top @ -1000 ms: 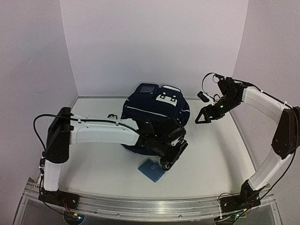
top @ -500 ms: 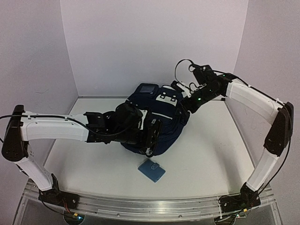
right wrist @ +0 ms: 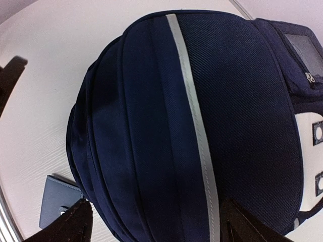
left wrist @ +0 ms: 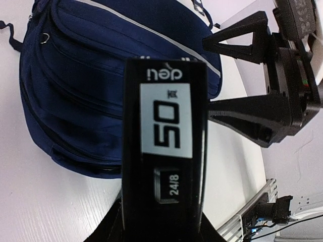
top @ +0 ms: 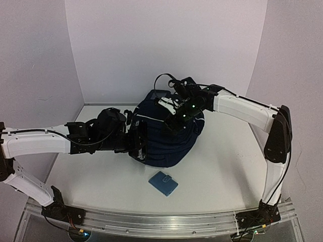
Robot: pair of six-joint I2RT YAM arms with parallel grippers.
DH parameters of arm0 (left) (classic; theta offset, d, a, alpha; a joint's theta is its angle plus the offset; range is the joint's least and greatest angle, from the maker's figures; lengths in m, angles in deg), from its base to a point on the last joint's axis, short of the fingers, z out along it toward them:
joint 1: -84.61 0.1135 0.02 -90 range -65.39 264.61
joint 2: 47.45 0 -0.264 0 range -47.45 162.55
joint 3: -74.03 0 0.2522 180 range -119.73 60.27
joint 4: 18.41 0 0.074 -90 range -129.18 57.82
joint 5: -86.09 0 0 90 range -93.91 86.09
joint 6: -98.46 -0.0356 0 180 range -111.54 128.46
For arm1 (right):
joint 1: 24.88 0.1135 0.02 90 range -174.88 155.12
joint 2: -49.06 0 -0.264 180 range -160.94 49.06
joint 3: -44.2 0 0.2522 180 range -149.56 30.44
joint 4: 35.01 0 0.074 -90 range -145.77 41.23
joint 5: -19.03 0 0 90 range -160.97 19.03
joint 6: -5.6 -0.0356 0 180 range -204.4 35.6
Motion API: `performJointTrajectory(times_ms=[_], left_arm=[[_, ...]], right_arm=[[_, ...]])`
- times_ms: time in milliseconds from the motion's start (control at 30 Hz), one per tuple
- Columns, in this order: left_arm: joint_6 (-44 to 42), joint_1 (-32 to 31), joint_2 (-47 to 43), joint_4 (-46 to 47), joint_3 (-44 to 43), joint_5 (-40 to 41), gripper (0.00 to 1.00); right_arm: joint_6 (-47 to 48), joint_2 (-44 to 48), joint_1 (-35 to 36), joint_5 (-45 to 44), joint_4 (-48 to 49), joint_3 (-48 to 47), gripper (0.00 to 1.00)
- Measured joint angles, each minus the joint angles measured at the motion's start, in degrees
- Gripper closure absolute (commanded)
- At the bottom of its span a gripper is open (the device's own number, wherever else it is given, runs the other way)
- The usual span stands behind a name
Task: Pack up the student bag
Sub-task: Pick up the stationery from the center of the board, then place the stationery in the student bag.
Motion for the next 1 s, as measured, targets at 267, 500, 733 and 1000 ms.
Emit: performJointTrajectory(times_ms=[267, 500, 733, 1000], left_arm=[[2.9, 1.0, -3.4, -1.0, 2.9, 0.5, 1.0], [3.9, 1.2, -3.8, -0.9, 3.3, 0.4, 1.0], [4.1, 1.9, -3.8, 0.5, 4.2, -0.2, 1.0], [3.9, 3.2, -3.0, 7.4, 6.9, -5.4, 1.0]], right_arm=[[2.4, -4.2, 2.0, -8.2, 2.1, -0.3, 0.43], [1.7, -4.4, 1.9, -11.9, 2.6, -2.2, 0.62], [1.0, -3.8, 1.9, -11.7, 2.3, -3.6, 1.0], [-1.5, -3.8, 1.8, -11.5, 0.8, -7.8, 1.0]])
